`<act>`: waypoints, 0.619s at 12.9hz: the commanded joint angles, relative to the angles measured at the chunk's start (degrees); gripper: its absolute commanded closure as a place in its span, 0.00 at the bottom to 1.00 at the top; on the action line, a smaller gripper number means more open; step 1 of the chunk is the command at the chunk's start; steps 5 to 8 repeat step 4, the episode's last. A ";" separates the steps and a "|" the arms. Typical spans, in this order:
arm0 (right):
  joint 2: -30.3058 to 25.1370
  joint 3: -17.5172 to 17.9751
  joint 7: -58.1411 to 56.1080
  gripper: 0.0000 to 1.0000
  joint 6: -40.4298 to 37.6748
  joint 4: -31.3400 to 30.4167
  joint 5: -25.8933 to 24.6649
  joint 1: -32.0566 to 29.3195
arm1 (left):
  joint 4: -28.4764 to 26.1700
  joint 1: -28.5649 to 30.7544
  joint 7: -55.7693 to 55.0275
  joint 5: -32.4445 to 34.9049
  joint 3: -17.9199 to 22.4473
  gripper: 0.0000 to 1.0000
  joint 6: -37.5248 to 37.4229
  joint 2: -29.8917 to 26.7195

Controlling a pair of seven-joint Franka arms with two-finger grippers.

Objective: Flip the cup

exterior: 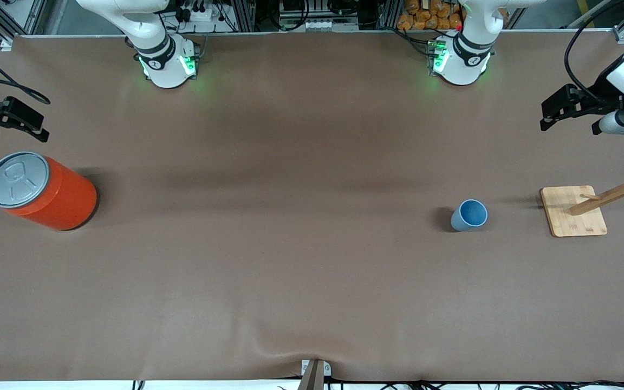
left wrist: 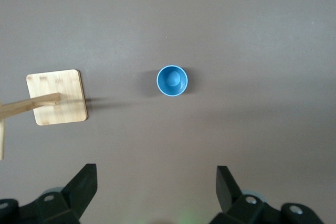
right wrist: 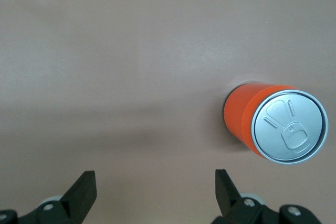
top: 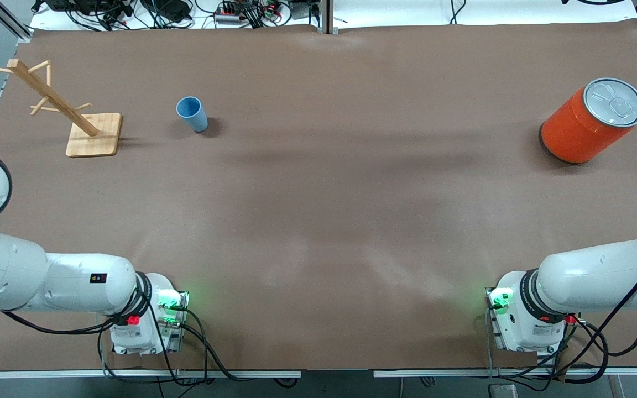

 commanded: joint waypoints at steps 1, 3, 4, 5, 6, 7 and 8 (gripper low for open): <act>0.70 0.60 0.04 0.00 -0.96 1.56 -0.67 -0.76 | -0.54 -0.75 -1.03 -0.73 0.60 0.00 -0.46 -1.07; 0.70 0.60 0.04 0.00 -1.04 1.56 -0.67 -0.76 | -0.36 -0.92 -1.03 -0.29 0.60 0.00 -0.64 -1.07; 0.70 0.60 0.04 0.00 -1.04 1.56 -0.58 -0.76 | -0.10 -1.01 -1.03 -0.03 0.60 0.00 -0.99 -1.07; 0.70 0.60 0.04 0.00 -1.04 1.56 -0.58 -0.76 | -0.10 -1.01 -1.03 -0.03 0.60 0.00 -0.99 -1.07; 0.70 0.60 0.04 0.00 -1.04 1.56 -0.58 -0.76 | -0.10 -1.01 -1.03 -0.03 0.60 0.00 -0.99 -1.07; 0.70 0.60 0.04 0.00 -1.04 1.56 -0.58 -0.76 | -0.10 -1.01 -1.03 -0.03 0.60 0.00 -0.99 -1.07; 0.70 0.60 0.04 0.00 -1.04 1.56 -0.58 -0.76 | -0.10 -1.01 -1.03 -0.03 0.60 0.00 -0.99 -1.07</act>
